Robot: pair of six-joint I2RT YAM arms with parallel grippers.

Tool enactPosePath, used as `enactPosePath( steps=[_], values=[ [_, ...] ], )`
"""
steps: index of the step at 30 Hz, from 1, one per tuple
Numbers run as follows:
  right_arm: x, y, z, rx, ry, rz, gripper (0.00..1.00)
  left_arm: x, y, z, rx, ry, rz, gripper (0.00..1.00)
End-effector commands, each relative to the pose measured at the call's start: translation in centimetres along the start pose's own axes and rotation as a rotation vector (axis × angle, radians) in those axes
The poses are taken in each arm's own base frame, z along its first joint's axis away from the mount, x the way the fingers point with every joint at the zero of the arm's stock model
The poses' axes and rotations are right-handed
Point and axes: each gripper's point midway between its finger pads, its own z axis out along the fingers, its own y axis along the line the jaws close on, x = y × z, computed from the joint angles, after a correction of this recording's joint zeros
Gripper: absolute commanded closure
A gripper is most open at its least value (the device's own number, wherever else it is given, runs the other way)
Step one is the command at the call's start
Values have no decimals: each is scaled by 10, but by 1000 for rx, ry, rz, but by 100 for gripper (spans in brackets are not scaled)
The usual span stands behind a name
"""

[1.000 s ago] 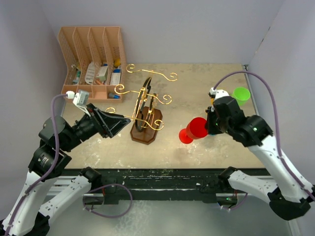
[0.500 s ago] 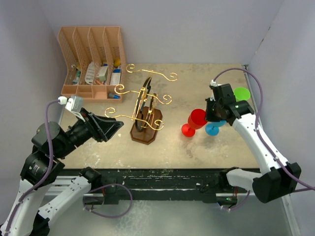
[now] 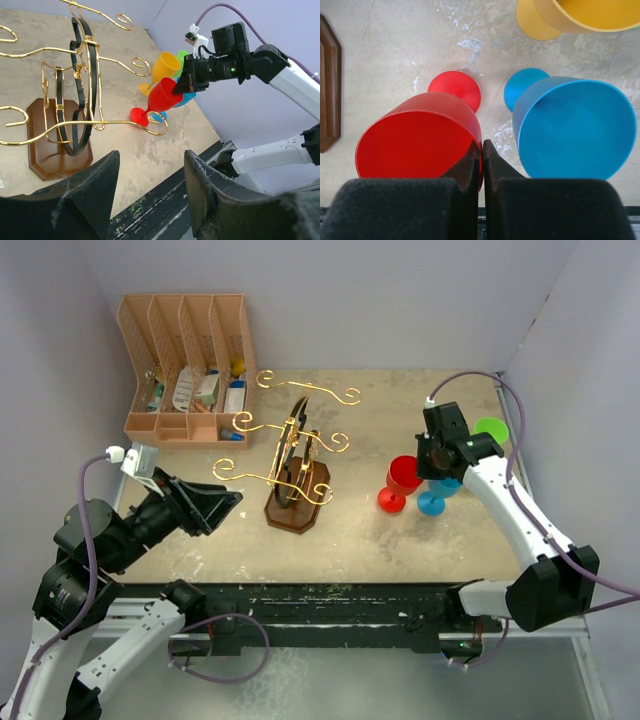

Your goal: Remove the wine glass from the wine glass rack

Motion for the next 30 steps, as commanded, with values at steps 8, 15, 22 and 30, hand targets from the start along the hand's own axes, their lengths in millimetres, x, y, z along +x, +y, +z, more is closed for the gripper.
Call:
enactPosePath(
  steps=[8,15,22,30],
  values=[
    [-22,2,-4,-9,-105,-3,69,-11,1,-9,-28,-26,67,33],
    [-29,6,-15,-39,-134,-6,59,-10,5,-10,-46,-21,69,30],
    [-45,10,-60,-114,-253,-7,58,-9,20,-17,-126,-34,79,30],
    [-57,22,-134,-296,-478,-5,46,2,62,-24,-292,-61,122,30]
  ],
)
